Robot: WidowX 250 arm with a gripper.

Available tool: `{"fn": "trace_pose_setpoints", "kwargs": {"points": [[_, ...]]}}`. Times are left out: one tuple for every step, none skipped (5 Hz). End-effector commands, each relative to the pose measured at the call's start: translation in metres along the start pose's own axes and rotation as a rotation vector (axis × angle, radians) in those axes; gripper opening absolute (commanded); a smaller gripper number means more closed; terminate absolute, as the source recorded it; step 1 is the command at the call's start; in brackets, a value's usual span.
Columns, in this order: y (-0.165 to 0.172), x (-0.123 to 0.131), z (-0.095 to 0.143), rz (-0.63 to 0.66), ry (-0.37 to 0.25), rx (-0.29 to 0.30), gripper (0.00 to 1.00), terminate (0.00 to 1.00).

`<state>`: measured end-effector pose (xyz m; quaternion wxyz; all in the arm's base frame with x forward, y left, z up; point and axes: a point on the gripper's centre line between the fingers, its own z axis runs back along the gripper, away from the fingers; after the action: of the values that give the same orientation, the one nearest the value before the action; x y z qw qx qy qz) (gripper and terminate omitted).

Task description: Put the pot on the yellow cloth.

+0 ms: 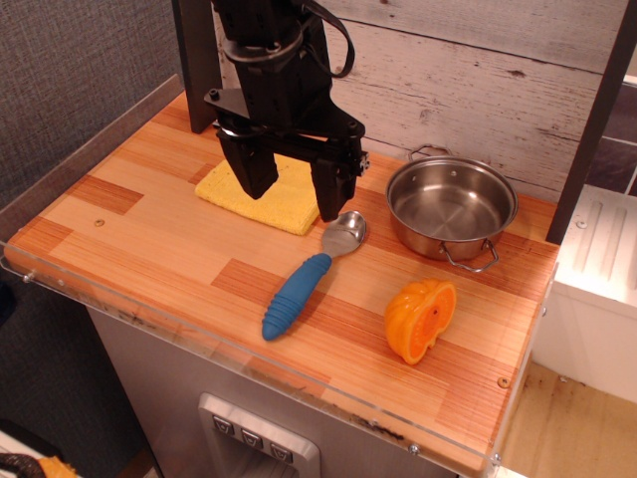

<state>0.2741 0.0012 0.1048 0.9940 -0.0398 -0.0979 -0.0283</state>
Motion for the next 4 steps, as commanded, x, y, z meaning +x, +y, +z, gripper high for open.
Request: {"fn": "trace_pose_setpoints", "kwargs": {"points": [[0.0,0.0,0.0,0.0,0.0,0.0,1.0,0.0],[0.001,0.02,-0.009,-0.009,-0.019,-0.006,1.0,0.0],[0.001,0.043,-0.021,0.007,-0.027,-0.015,1.0,0.0],[-0.001,0.061,-0.028,0.037,-0.049,-0.028,1.0,0.0]]}}
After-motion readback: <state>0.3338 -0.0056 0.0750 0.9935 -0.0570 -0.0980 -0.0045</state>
